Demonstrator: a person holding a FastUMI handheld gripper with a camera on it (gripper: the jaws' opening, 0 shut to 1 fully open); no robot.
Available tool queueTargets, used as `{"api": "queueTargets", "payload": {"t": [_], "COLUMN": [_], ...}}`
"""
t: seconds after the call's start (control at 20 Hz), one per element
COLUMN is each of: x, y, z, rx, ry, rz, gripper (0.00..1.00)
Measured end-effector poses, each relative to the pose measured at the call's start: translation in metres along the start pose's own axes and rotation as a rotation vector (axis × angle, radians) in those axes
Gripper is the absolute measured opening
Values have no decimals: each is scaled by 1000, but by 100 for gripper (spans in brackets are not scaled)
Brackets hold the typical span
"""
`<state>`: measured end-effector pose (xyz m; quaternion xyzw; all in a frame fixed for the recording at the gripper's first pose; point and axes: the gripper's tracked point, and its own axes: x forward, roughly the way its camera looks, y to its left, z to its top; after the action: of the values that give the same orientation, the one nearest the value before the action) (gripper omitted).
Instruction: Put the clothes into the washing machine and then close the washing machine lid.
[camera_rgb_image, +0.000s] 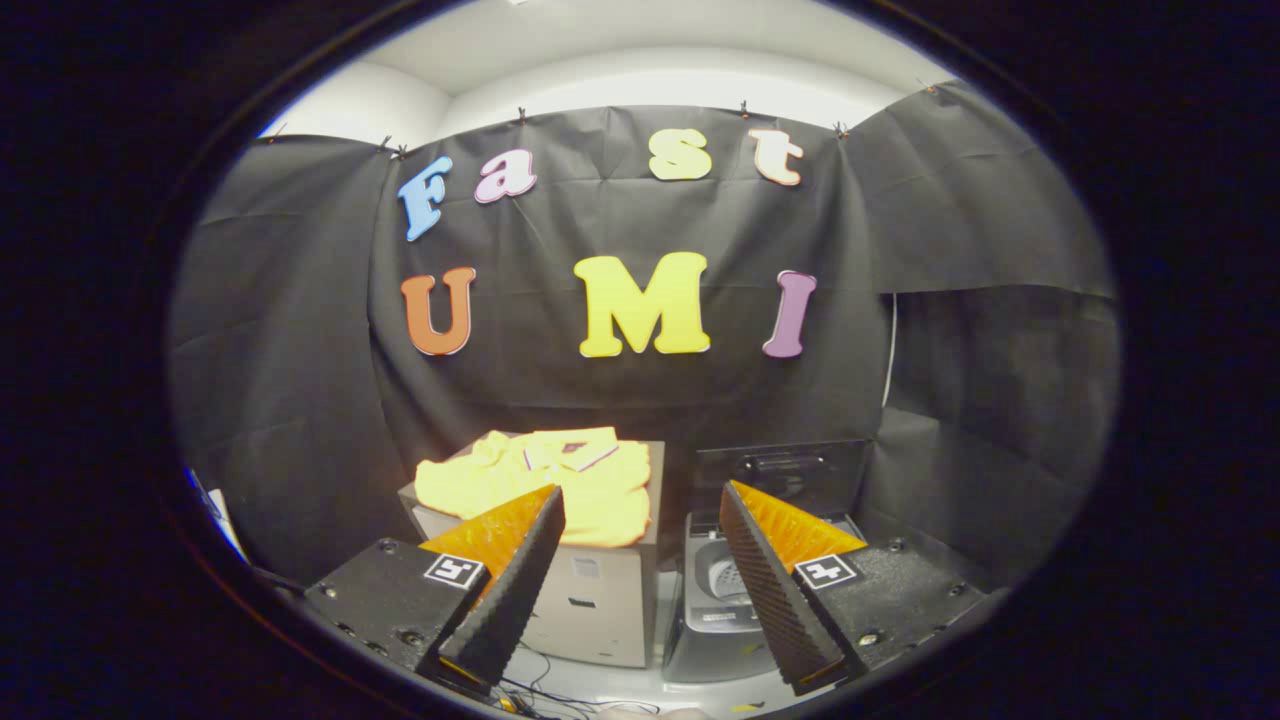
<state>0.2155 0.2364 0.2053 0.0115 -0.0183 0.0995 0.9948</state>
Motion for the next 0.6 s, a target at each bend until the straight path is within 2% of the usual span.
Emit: {"api": "queueTargets", "payload": {"t": [0.4, 0.6], "x": [121, 167], "y": [57, 85], "z": [29, 23], "rx": [51, 36], "ry": [60, 102], "rz": [48, 69], "gripper": [98, 98]}}
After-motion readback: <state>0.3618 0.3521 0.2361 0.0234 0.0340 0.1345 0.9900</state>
